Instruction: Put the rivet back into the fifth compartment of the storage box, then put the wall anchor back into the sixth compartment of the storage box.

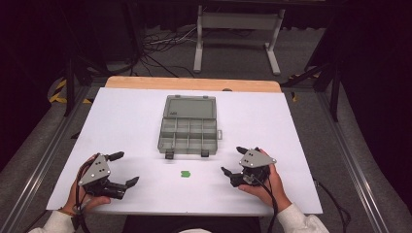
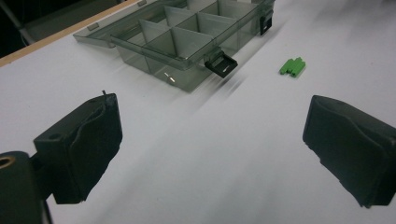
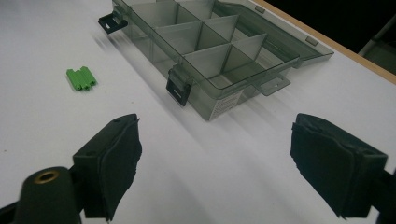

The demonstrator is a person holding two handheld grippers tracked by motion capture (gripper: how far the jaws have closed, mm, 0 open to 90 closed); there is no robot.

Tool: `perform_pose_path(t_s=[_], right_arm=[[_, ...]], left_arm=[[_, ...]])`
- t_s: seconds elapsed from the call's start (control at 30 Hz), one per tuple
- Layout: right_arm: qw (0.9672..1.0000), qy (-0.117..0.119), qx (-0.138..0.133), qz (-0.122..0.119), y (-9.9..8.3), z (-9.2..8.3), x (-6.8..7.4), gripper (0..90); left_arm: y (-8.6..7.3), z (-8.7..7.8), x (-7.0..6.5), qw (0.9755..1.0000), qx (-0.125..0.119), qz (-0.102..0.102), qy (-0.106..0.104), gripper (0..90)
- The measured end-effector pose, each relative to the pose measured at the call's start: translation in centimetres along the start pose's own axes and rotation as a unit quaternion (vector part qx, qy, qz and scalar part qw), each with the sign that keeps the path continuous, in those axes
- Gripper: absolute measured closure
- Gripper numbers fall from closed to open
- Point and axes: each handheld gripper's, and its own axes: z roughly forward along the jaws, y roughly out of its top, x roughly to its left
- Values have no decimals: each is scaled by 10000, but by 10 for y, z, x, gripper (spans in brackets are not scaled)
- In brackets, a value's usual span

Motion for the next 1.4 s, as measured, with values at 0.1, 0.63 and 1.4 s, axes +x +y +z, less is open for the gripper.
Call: perform_pose_path(t_s=[0.1,0.63,1.4], right_arm=[[10000,4,7,-3,0,1,0,164],[9999,162,-23,-54,14,14,0,173],[9841,1581,453,-671,55,83,46,469]], left_arm=[[-2,1,0,10000,29,-7,-16,57],[-3,1,2,10000,28,-35,-53,46],[-2,1,0,9999,98,40,-70,39]])
